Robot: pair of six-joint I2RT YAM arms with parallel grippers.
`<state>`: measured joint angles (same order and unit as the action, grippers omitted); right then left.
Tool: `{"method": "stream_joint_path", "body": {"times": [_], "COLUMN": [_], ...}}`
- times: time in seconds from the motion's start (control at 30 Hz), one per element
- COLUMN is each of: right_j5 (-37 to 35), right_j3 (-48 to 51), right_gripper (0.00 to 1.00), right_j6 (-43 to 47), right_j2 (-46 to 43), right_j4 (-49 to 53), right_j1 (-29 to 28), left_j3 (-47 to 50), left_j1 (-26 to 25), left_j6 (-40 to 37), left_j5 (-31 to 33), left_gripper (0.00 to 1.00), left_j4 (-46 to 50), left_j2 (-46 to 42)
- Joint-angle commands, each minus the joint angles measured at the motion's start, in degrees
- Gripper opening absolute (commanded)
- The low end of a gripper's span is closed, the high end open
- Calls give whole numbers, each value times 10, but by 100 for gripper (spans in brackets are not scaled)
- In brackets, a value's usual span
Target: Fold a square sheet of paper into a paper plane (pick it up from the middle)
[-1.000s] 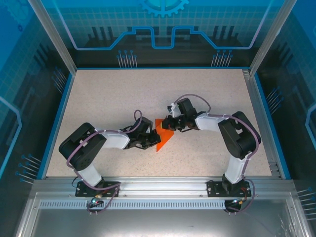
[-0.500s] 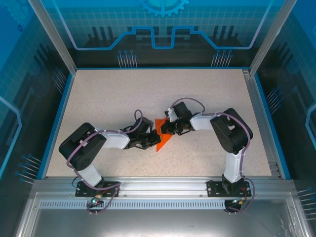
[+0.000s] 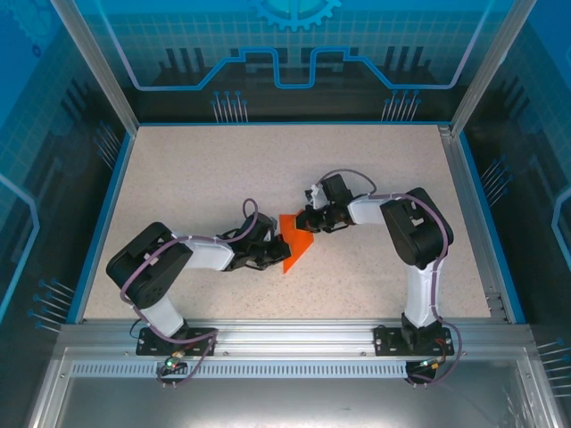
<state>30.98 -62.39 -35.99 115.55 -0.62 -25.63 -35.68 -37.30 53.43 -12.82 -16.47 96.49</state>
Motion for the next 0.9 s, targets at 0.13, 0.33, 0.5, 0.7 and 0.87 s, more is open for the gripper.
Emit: {"method": "stream_joint_path", "body": {"times": [0.13,0.33,0.5,0.7,0.87], "right_j5": [-94,-129,-111,-72,-44], "right_j3": [-43,-84,-120,-89,-31], "right_gripper": [1,2,3,5,3], "right_j6": [2,4,25,43,29], "right_j2": [42,58,47,-31,-70], "right_j4": [-3,45,74,78,50], "right_j1": [62,72,80,67,22], "left_j3": [43,48,49,47,41], "left_j1": [-7,-8,-8,-8,-7], "left_j6": [-24,-29,-35,-43,-48], "left_j5": [23,23,23,25,25], "left_gripper": [0,0,0,0,0], "left_j4": [137,139,142,146,151], "left_j2": [32,31,31,25,28]}}
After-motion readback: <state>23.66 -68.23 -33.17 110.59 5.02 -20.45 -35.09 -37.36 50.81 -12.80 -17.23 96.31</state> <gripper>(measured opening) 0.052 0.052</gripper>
